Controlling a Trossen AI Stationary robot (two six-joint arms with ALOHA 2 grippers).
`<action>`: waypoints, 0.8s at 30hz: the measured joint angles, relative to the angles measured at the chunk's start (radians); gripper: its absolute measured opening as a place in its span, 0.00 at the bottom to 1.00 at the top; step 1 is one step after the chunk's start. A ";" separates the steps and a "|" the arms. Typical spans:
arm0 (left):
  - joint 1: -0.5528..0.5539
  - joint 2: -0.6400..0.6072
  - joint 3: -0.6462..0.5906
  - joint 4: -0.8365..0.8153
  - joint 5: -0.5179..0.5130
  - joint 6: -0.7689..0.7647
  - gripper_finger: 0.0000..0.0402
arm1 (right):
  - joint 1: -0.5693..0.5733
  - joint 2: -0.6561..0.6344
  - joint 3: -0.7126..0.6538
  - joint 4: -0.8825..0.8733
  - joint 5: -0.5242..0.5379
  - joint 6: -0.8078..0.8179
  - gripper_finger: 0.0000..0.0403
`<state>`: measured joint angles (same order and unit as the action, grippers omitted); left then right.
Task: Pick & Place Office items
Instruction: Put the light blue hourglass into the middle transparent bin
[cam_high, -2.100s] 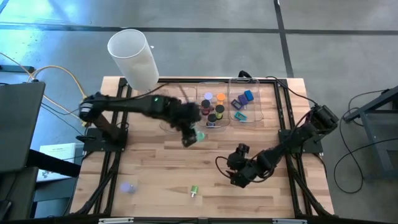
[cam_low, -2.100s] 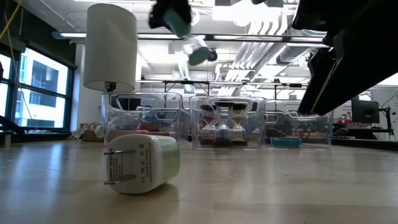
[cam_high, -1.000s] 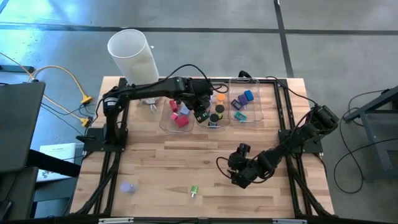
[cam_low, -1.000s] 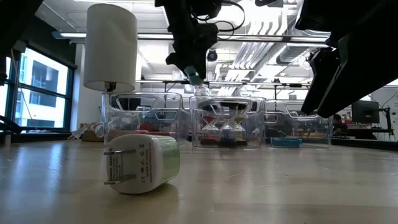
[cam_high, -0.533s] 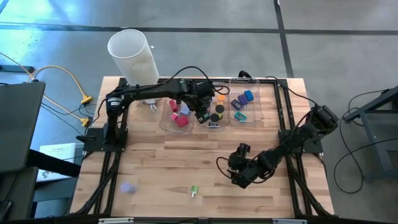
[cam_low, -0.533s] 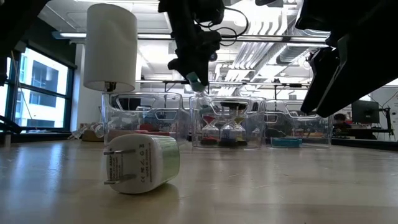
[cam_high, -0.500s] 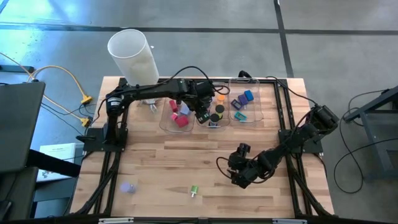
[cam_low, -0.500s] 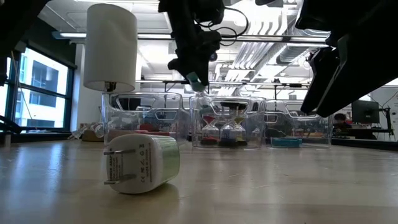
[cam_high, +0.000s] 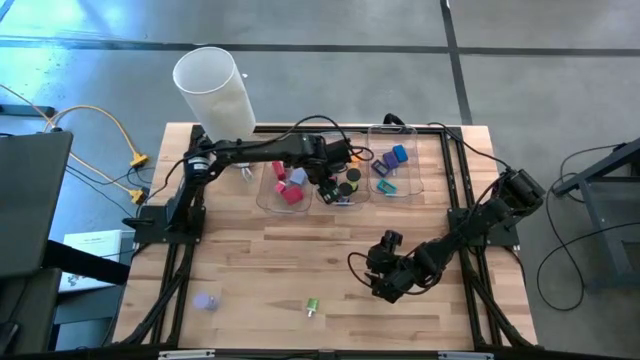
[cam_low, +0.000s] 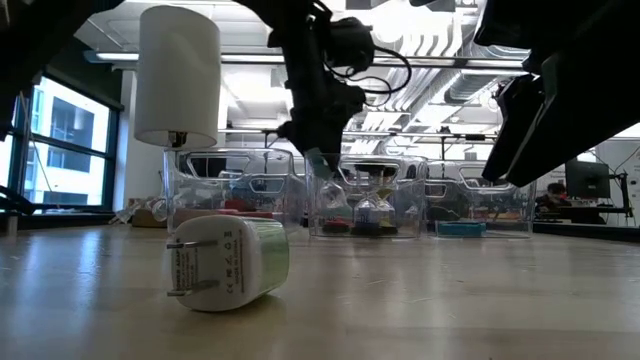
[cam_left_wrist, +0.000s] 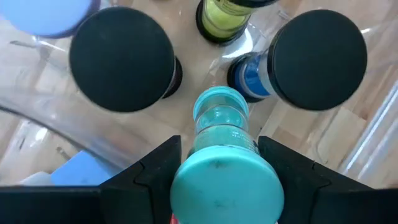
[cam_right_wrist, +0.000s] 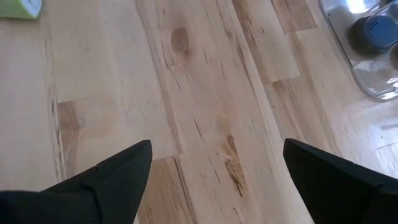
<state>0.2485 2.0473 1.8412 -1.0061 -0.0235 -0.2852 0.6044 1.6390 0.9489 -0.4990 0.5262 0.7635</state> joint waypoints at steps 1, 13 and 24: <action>0.000 0.008 0.000 0.007 0.000 0.000 0.47 | 0.000 0.000 0.000 0.001 0.000 0.000 0.88; 0.000 0.045 0.000 0.046 0.014 0.005 0.47 | 0.000 0.000 0.000 0.000 0.019 -0.004 0.88; 0.006 0.066 0.003 0.021 0.026 -0.010 0.47 | 0.000 0.000 0.000 0.000 0.023 -0.007 0.88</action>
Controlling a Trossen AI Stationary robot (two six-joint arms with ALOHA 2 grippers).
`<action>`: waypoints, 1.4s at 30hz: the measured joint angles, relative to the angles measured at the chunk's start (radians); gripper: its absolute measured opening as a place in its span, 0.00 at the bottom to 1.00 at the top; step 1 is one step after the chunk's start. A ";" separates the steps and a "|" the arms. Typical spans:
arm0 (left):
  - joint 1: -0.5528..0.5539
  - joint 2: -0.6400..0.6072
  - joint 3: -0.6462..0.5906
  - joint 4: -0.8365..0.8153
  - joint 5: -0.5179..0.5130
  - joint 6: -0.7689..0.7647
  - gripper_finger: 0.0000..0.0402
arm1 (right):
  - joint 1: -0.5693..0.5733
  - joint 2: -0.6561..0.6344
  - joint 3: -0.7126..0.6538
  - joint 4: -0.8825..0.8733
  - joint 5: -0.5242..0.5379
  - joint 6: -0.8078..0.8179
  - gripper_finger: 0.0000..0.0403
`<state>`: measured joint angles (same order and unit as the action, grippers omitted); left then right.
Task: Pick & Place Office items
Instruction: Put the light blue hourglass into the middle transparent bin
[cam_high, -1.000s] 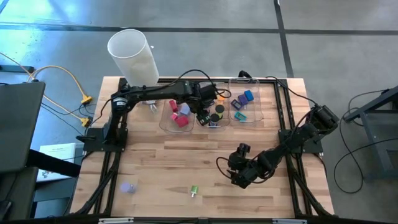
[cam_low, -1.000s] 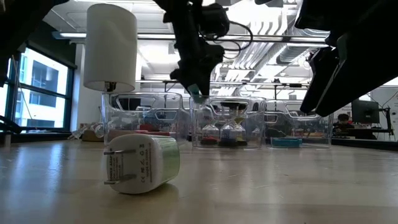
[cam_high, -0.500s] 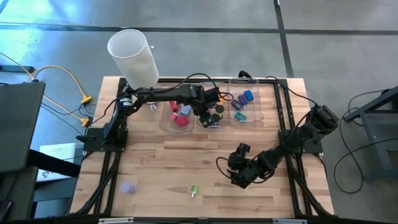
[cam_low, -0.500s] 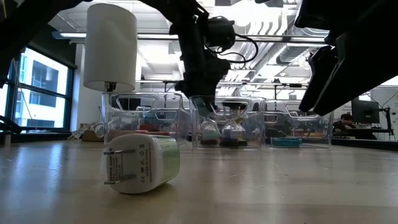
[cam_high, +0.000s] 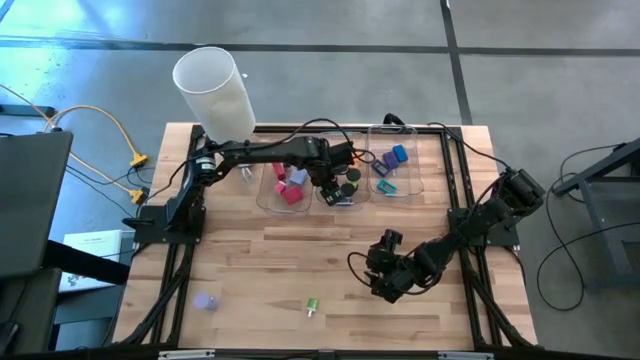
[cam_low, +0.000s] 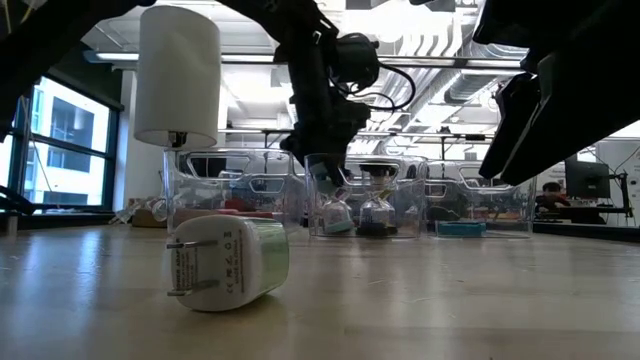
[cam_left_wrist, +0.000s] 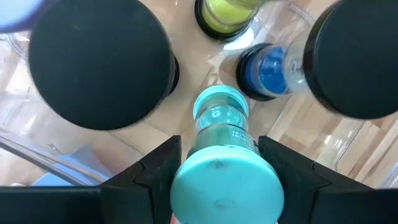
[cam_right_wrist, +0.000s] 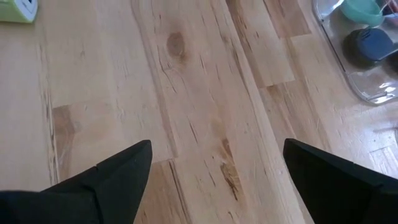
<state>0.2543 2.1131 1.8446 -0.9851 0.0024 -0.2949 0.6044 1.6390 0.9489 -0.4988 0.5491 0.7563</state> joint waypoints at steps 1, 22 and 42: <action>0.000 0.001 0.000 0.003 0.001 -0.004 0.47 | 0.000 0.000 0.000 0.000 0.000 0.000 0.88; 0.000 0.009 -0.004 0.044 0.007 0.014 0.50 | 0.000 0.000 0.000 -0.014 0.000 0.003 0.88; -0.019 -0.029 -0.001 0.025 0.003 0.062 0.50 | 0.000 0.001 0.000 -0.005 0.000 0.007 0.88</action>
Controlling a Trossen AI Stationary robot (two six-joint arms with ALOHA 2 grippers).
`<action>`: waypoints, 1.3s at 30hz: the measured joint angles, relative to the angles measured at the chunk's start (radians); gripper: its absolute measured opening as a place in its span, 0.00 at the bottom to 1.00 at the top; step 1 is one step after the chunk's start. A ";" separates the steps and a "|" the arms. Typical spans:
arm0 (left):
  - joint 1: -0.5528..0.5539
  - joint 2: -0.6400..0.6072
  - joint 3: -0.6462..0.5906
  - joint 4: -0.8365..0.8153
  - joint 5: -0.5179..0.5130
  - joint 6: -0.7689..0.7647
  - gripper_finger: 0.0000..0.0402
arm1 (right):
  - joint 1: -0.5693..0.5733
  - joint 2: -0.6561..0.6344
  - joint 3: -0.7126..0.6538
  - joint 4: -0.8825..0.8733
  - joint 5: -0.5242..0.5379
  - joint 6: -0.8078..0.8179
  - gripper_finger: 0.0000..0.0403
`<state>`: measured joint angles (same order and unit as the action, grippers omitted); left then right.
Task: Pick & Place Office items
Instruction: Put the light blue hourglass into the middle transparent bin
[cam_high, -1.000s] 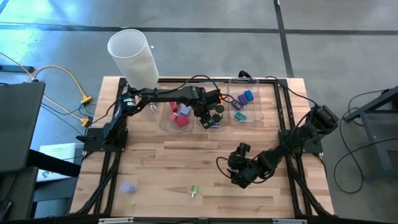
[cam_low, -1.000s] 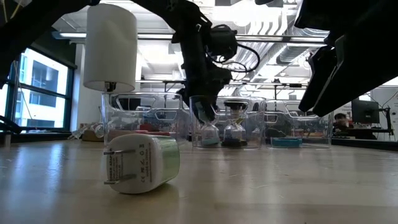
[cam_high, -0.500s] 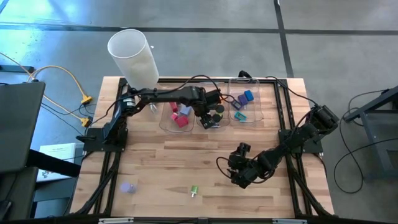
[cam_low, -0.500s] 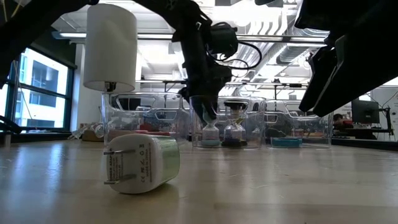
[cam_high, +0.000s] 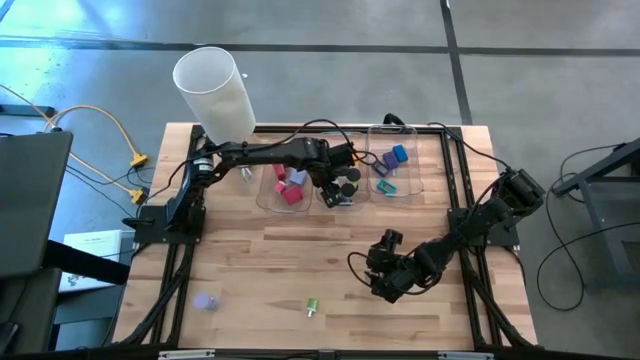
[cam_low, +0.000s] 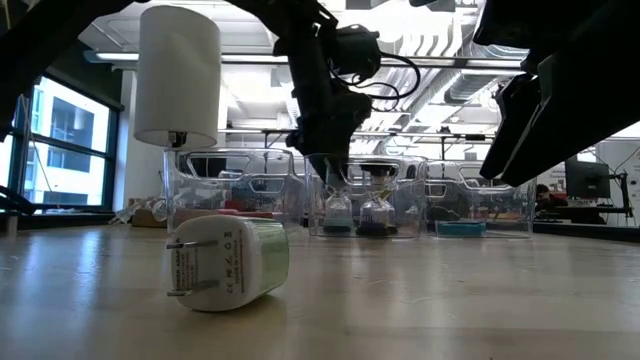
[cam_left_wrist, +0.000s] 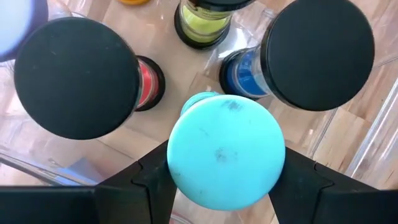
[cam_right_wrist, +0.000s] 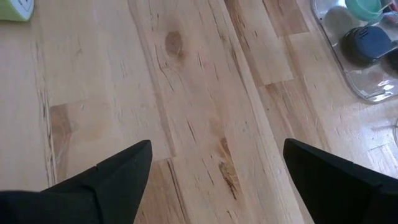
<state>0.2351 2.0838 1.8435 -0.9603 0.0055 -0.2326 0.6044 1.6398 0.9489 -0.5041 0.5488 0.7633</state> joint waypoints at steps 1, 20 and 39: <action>0.000 0.000 0.000 0.000 0.000 -0.001 0.50 | 0.000 0.000 0.000 0.000 0.000 0.000 0.88; -0.001 0.023 -0.002 0.015 -0.009 0.019 0.50 | 0.002 0.000 0.000 0.007 -0.004 0.000 0.88; -0.001 0.040 0.000 0.000 -0.001 0.015 0.51 | 0.004 0.000 0.000 0.005 -0.005 0.000 0.88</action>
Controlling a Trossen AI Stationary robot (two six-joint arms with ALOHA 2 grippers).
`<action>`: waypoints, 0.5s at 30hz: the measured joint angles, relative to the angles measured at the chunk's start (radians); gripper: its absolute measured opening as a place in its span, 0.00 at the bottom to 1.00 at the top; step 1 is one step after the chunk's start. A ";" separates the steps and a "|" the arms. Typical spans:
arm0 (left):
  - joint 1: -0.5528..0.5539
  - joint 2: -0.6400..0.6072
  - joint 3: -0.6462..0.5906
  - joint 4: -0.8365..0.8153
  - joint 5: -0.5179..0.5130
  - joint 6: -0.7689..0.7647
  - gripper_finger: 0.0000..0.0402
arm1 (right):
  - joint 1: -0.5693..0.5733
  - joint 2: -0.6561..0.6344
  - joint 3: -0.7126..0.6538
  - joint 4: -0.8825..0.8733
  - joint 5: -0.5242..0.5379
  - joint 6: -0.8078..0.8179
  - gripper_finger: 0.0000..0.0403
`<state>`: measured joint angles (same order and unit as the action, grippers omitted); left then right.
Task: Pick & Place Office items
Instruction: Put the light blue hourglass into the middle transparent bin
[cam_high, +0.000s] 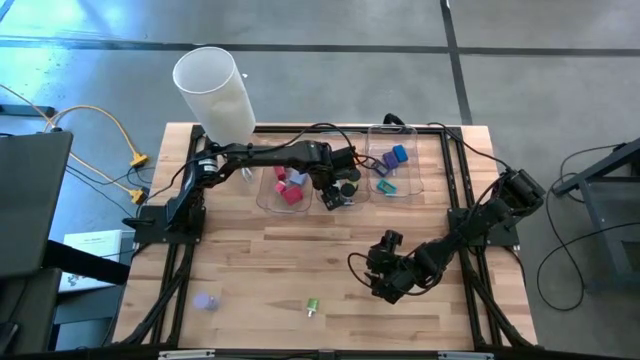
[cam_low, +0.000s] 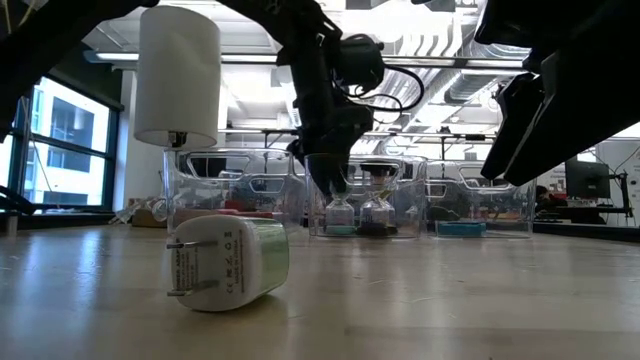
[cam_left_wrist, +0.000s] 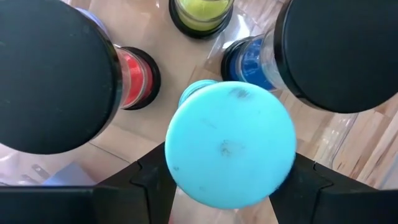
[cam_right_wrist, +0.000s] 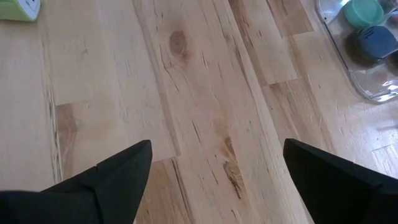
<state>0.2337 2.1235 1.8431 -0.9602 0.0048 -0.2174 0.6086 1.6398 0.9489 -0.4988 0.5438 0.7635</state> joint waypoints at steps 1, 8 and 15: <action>0.000 0.000 0.000 0.000 0.000 0.000 0.52 | 0.000 0.000 0.000 0.000 0.000 0.000 0.88; 0.000 0.000 0.000 0.000 -0.002 0.034 0.65 | 0.000 0.000 0.000 -0.001 0.000 0.000 0.88; 0.000 -0.019 0.000 -0.027 -0.002 0.086 0.72 | 0.000 0.000 0.000 -0.009 0.001 0.000 0.88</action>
<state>0.2335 2.1044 1.8427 -0.9867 0.0025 -0.1314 0.6086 1.6398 0.9489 -0.5077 0.5447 0.7635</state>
